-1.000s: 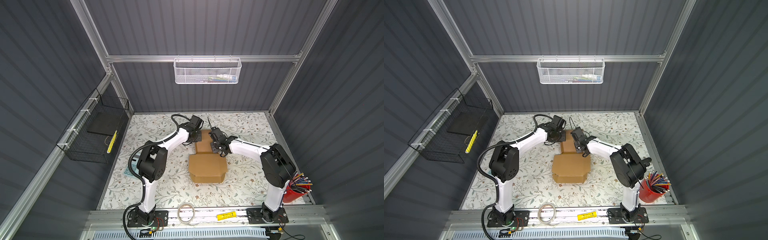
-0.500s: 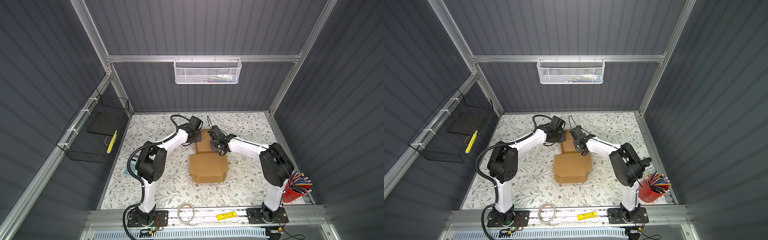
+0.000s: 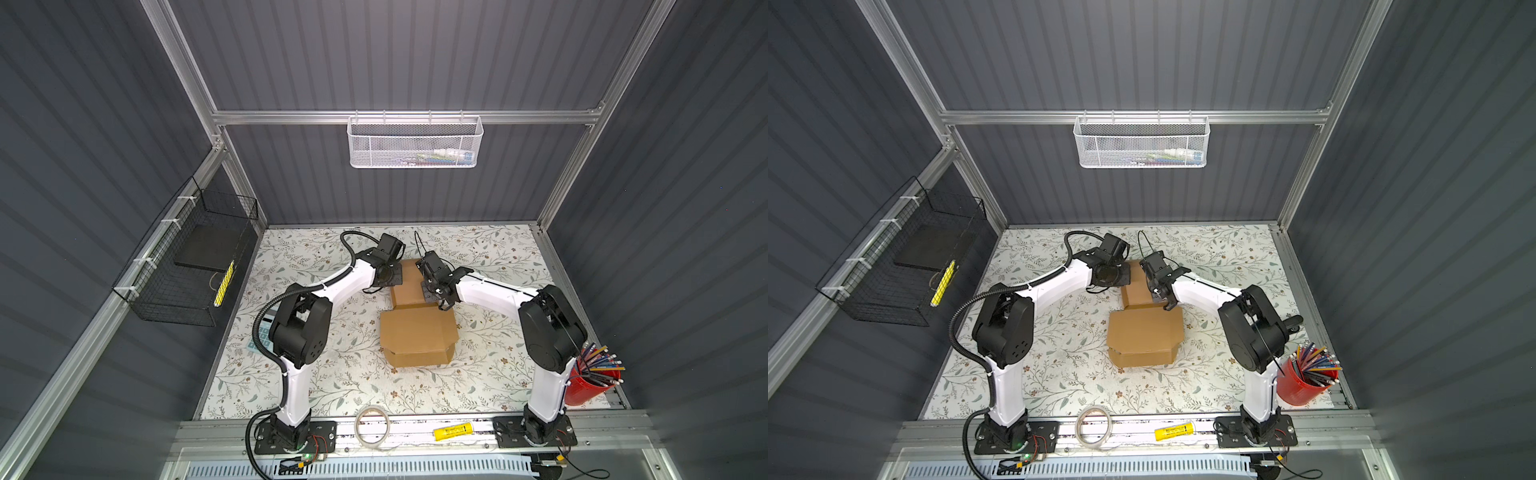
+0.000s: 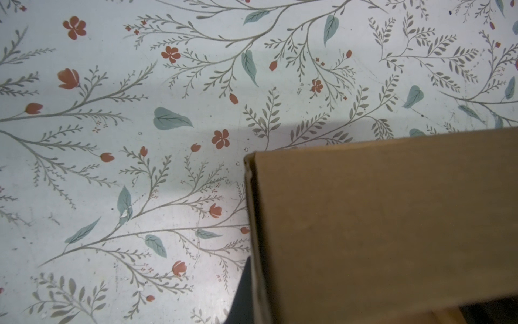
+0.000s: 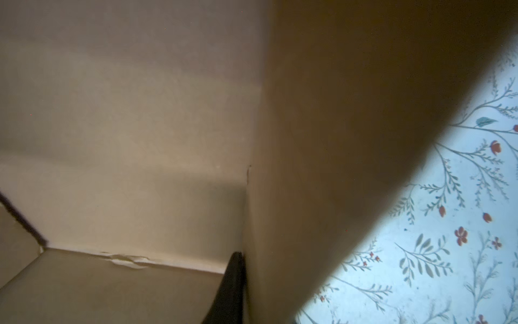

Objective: Assemble paper box
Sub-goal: Fold the bottom flaps of a flat cardboard box at the center of the table.

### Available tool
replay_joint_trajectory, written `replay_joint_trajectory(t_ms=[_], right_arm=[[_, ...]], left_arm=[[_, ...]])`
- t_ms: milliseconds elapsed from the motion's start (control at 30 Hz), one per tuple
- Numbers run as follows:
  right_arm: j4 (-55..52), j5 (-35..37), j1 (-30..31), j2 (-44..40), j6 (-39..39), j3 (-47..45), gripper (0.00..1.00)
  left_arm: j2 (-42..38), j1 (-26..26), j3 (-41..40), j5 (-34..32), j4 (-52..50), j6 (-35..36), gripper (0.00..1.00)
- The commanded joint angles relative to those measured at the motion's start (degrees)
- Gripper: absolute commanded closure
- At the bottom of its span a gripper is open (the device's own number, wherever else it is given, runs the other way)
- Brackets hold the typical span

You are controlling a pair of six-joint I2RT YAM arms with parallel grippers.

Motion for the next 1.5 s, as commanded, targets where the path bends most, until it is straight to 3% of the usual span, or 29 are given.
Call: replay_joint_trajectory(t_ms=[0,333,633,1067,1467], right_arm=[[-1.39,1.07,-0.48,1.66,1.34,1.53,0.90],[-3.20,0.87,-0.63,3.13,-0.11,2.54,0.96],[-3.99,-0.70,-1.06,3.42,-1.26,1.81,0.91],[-3.46,-0.54,-1.86,2.71,1.24,2.17,0.76],[-3.87,1.16,-2.76,4.01,0.55,4.94,0.73]], left_arm=[[-1.19,-0.15,0.27,2.36,-2.62,-1.04,1.00],[4.36,-0.17,9.44,2.90,-12.76,0.11,1.00],[11.37,0.01,21.50,6.62,-24.87,4.22,1.00],[10.70,0.09,17.18,7.66,-23.98,4.99,1.00],[10.33,0.01,15.80,7.63,-23.85,5.82,1.00]])
